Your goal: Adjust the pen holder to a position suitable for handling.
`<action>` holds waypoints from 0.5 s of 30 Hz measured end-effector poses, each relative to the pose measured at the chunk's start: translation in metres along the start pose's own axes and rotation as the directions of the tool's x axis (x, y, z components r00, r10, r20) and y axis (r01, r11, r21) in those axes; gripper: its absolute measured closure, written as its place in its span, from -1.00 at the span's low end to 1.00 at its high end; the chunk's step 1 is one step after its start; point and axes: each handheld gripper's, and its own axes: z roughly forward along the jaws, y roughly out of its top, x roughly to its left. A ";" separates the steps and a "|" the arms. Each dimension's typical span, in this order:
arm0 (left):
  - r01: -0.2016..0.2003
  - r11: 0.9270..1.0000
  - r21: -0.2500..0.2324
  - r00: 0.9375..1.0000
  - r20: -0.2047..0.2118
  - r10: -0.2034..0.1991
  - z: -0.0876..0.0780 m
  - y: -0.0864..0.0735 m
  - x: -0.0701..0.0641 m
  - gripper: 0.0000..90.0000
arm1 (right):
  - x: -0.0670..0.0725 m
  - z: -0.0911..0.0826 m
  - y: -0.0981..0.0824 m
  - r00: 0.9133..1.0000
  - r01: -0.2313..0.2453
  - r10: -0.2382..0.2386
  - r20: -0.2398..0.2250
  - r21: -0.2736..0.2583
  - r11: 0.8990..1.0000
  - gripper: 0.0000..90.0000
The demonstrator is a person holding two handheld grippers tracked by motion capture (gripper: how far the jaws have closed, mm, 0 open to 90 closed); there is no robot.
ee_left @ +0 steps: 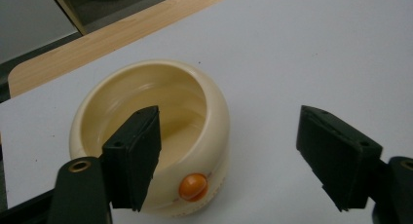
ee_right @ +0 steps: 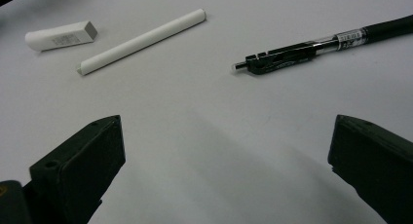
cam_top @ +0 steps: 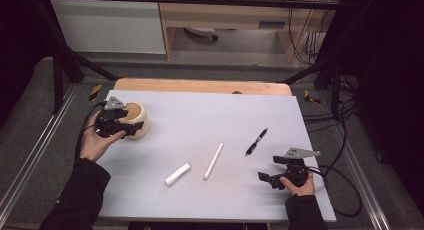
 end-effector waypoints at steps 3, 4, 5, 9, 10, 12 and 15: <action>0.002 1.000 0.004 1.000 -0.006 -0.002 0.003 0.001 0.001 -0.26 | 0.000 0.000 0.000 1.000 0.000 0.000 -0.002 0.001 1.000 -0.98; 0.002 1.000 0.009 1.000 -0.005 -0.002 0.006 0.000 0.003 -0.22 | 0.000 0.000 0.000 1.000 0.001 -0.001 -0.003 0.003 1.000 -0.98; 0.002 1.000 0.009 1.000 -0.005 -0.002 0.006 0.000 0.003 -0.19 | 0.000 0.000 0.000 1.000 0.001 -0.001 -0.003 0.003 1.000 -0.98; 0.003 1.000 0.023 1.000 0.007 -0.003 0.012 -0.001 0.005 -0.03 | 0.000 0.000 0.000 1.000 0.000 0.000 -0.003 0.000 1.000 -0.98; 0.000 1.000 0.026 1.000 0.009 0.000 0.014 -0.001 0.005 -0.01 | 0.000 0.000 0.000 1.000 0.001 -0.001 -0.003 0.002 1.000 -0.98; -0.006 1.000 0.027 1.000 0.014 0.006 0.016 -0.001 0.004 0.05 | 0.000 0.000 0.000 1.000 0.003 -0.003 -0.004 0.004 1.000 -0.99; -0.007 0.999 0.041 1.000 0.009 0.007 0.020 -0.001 0.004 0.11 | 0.000 0.001 0.000 1.000 -0.002 0.002 -0.005 0.002 1.000 -0.98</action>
